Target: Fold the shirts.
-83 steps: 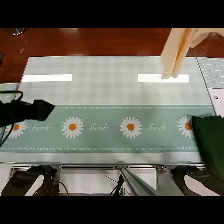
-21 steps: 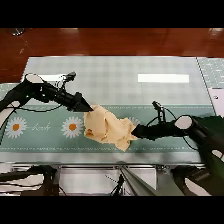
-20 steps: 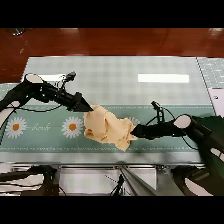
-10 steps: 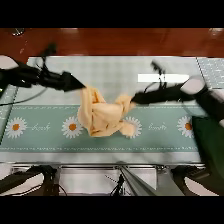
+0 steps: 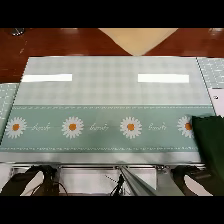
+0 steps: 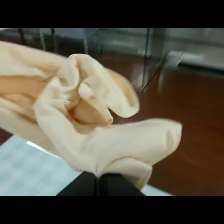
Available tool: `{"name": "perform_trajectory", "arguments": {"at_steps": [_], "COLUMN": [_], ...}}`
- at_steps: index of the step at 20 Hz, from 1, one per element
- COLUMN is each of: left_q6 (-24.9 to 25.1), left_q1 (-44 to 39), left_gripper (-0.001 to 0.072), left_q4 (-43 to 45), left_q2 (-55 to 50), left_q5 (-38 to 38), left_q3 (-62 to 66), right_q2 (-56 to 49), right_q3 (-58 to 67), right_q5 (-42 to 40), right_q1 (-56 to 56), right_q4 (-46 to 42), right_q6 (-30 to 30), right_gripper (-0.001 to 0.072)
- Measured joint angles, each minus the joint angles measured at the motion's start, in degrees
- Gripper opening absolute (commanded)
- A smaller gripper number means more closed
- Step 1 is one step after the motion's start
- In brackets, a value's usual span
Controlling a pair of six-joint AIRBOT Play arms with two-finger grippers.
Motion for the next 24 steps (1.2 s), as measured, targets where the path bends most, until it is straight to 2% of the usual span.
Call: {"name": "perform_trajectory", "arguments": {"at_steps": [4, 8, 11, 14, 18, 22, 24], "left_q6": [-1.84, -6.82, -10.36, -12.85, -15.82, -16.44, -14.47], "left_q1": [5.84, 9.03, 9.55, 9.62, 9.62, 9.62, 9.62], "left_gripper": [0.0016, 0.0016, 0.0016, 0.0017, 0.0017, 0.0016, 0.0016], "left_q4": [8.79, 20.5, 26.86, 30.14, 29.31, 20.24, 15.93], "left_q2": [8.61, 15.89, 20.87, 25.51, 30.45, 32.48, 31.91], "left_q5": [-1.27, -10.84, -14.91, -17.07, -18.23, -17.84, -15.89], "left_q3": [3.43, 3.72, -0.55, -9.64, -25.97, -45.53, -55.45], "right_q2": [8.22, 13.73, 15.56, 17.42, 18.56, 16.5, 12.07], "right_q3": [3.48, 4.39, 1.92, -7.26, -24.15, -41.24, -45.99], "right_q5": [1.49, 6.67, 12.96, 16.87, 15.41, 6.73, 1.9], "right_q1": [-0.22, -0.28, -0.28, -0.28, -0.28, -0.74, -2.51], "right_q4": [-7.67, -13.14, -15.08, -15.91, -16.57, -18.12, -18.01], "right_q6": [0.42, 1.11, 2.38, 3.41, 4.9, 7.96, 9.07], "right_gripper": [0.0025, 0.0025, 0.0025, 0.0025, 0.0022, 0.0022, 0.0023]}}
